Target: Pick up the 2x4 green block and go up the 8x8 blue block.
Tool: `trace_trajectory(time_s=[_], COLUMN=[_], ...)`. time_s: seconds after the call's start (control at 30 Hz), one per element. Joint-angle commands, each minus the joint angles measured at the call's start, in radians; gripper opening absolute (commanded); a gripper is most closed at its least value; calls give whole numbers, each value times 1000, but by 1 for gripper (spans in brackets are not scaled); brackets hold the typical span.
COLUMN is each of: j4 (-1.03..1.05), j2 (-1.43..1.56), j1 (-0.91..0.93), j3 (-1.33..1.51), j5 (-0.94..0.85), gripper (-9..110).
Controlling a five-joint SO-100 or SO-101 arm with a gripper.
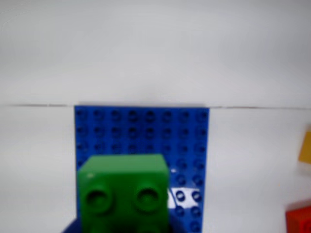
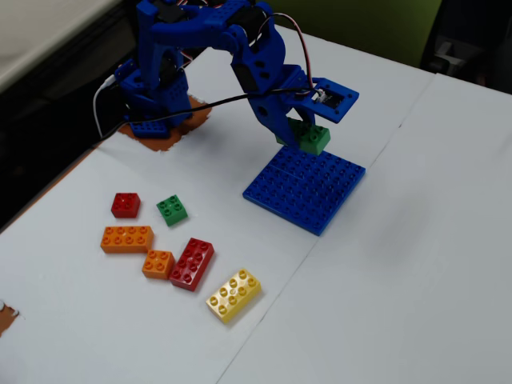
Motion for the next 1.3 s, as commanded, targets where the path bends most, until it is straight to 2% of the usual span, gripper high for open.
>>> trace_trajectory(time_s=[0.0,1.27], j4=[23,-25], j2=[9,14], j1=[18,34], j3=[-34,-35], j5=[-38,21], gripper=[3,2])
